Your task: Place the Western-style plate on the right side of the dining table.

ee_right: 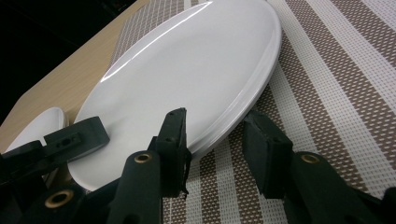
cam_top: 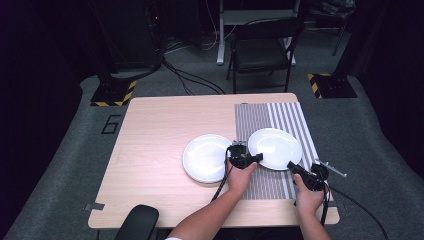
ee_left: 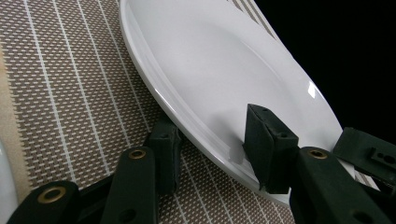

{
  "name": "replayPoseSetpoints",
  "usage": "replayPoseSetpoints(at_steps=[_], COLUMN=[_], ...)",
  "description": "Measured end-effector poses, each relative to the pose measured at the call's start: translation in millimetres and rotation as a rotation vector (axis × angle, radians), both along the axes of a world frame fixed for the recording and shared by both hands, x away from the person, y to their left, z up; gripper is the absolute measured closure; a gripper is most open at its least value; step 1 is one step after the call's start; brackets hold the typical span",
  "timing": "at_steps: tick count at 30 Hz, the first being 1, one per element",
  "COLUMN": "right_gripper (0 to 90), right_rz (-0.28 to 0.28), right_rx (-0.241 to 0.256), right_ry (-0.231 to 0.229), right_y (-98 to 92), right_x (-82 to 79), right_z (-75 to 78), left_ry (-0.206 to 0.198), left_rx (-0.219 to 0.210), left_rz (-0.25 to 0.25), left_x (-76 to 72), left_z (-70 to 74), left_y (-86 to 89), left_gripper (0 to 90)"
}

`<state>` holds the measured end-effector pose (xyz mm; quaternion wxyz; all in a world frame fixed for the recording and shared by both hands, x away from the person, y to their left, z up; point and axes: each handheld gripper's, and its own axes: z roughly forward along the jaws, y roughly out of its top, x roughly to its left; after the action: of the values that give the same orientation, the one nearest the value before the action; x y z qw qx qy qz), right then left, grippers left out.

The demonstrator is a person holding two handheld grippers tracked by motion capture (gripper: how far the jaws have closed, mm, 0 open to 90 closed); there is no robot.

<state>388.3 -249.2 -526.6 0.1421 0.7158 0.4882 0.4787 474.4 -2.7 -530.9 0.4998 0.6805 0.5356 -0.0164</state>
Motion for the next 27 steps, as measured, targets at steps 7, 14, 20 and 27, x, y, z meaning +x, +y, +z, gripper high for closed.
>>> replayPoseSetpoints(at_steps=[7, 14, 20, 27], right_gripper=[60.4, 60.8, 61.6, 62.3], right_rz=[-0.004, -0.01, -0.015, -0.02], right_rx=[-0.006, -0.008, -0.006, 0.009], right_ry=[0.008, 0.006, 0.004, 0.011], right_y=[0.9, -1.2, -2.5, -3.9], right_x=[2.0, 2.1, 2.1, 1.0], right_z=[0.0, 0.5, -0.3, -2.1], left_ry=[0.003, 0.007, 0.012, 0.015], left_rx=[0.019, 0.02, 0.025, 0.036], left_rz=[-0.005, -0.017, -0.04, -0.034], left_x=[1.0, -0.5, -1.5, -3.4], left_z=[2.1, 3.3, 4.0, 2.5], left_y=[-0.3, -1.7, 0.0, 1.1], left_gripper=[57.2, 56.0, 56.0, 55.3])
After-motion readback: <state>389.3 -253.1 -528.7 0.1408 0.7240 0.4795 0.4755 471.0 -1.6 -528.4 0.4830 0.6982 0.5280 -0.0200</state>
